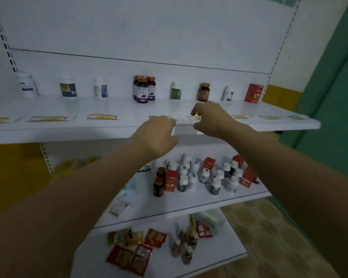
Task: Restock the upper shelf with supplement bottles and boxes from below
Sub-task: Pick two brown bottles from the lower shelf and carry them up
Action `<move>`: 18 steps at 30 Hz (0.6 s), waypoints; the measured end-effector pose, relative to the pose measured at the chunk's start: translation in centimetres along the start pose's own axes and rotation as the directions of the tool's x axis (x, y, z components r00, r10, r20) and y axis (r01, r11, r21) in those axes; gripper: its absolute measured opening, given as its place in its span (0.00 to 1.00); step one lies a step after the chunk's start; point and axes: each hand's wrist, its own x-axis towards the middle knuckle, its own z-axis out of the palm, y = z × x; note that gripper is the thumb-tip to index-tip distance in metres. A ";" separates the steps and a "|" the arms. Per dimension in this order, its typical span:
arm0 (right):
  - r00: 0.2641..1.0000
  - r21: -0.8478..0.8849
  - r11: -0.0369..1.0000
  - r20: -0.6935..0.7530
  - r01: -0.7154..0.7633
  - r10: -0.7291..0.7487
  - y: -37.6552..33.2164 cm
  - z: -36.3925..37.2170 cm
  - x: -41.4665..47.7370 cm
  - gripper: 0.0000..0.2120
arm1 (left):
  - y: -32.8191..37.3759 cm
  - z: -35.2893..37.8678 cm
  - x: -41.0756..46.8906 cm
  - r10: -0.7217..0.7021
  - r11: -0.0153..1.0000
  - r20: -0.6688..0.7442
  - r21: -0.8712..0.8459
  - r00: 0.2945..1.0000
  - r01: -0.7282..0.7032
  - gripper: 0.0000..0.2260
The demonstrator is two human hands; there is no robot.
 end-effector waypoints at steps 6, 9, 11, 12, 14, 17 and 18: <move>0.986 0.061 0.994 0.146 -0.094 0.085 4.2 4.9 -5.7 0.21 | 2.7 7.2 -4.2 -0.040 0.994 0.157 -0.096 0.987 0.055 0.15; 0.969 0.070 0.988 0.219 -0.136 0.118 6.3 8.8 -6.6 0.20 | 2.2 10.8 -4.9 -0.070 0.982 0.211 -0.157 0.975 0.105 0.10; 0.956 0.071 0.989 0.273 -0.131 0.107 7.6 11.6 -6.5 0.19 | 1.4 13.2 -4.8 -0.119 0.976 0.278 -0.144 0.953 0.164 0.09; 0.948 0.074 0.989 0.304 -0.124 0.096 8.2 12.9 -6.3 0.19 | 1.1 14.3 -4.6 -0.150 0.971 0.306 -0.135 0.940 0.199 0.10; 0.928 0.079 0.989 0.363 -0.124 0.087 9.3 15.4 -5.4 0.20 | 0.3 16.6 -4.1 -0.216 0.951 0.349 -0.138 0.912 0.278 0.13; 0.900 0.075 0.994 0.435 -0.074 0.034 10.8 18.7 -3.1 0.22 | -0.6 19.4 -2.6 -0.340 0.906 0.413 -0.096 0.845 0.412 0.19; 0.894 0.077 0.996 0.448 -0.048 0.008 11.2 19.6 -2.1 0.22 | -1.0 20.3 -2.0 -0.376 0.889 0.424 -0.083 0.824 0.449 0.20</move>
